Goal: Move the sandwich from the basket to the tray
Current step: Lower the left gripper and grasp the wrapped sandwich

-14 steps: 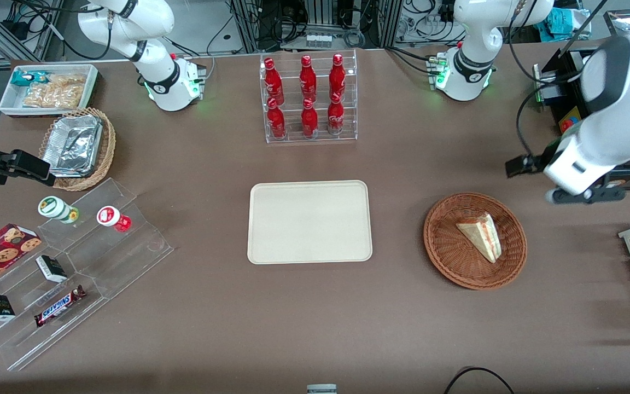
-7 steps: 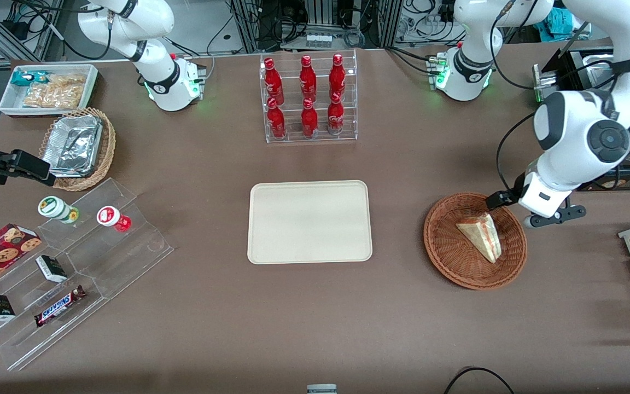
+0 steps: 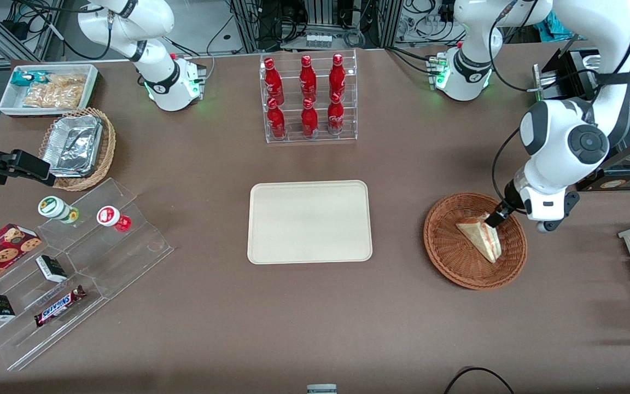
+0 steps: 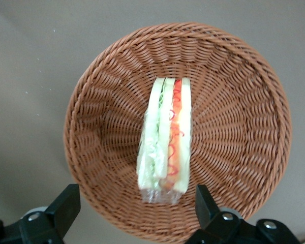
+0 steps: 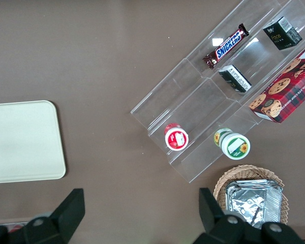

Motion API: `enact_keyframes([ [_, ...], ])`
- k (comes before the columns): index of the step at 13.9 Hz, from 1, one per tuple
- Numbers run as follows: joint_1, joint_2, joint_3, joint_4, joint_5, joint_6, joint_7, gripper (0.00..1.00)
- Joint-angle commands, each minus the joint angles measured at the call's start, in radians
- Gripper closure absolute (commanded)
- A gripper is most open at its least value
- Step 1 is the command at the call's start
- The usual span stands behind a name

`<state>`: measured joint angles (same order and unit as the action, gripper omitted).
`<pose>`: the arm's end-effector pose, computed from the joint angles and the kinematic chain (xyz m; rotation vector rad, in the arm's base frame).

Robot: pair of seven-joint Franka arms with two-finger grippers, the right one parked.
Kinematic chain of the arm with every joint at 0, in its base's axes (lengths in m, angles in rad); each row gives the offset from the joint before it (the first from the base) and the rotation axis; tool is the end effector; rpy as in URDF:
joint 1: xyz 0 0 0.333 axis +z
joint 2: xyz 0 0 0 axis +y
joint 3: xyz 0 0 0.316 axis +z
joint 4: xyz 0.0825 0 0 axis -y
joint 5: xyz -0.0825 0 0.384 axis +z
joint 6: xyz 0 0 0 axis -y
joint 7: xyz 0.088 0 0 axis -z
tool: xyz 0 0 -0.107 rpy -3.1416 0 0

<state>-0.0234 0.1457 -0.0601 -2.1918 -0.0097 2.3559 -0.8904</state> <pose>0.5493 -0.0459 0.3215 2.8640 1.2353 0.0143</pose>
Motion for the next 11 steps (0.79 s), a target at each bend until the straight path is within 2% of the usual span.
enact_keyframes([
  [1, -0.018, 0.102, 0.0, 0.102, 0.005, 0.005, -0.053, 0.0],
  [5, -0.02, 0.187, 0.0, 0.151, 0.005, 0.005, -0.036, 0.0],
  [10, -0.018, 0.193, 0.0, 0.127, 0.005, -0.006, 0.073, 0.0],
  [11, -0.02, 0.199, 0.0, 0.125, 0.004, -0.007, 0.064, 0.08],
])
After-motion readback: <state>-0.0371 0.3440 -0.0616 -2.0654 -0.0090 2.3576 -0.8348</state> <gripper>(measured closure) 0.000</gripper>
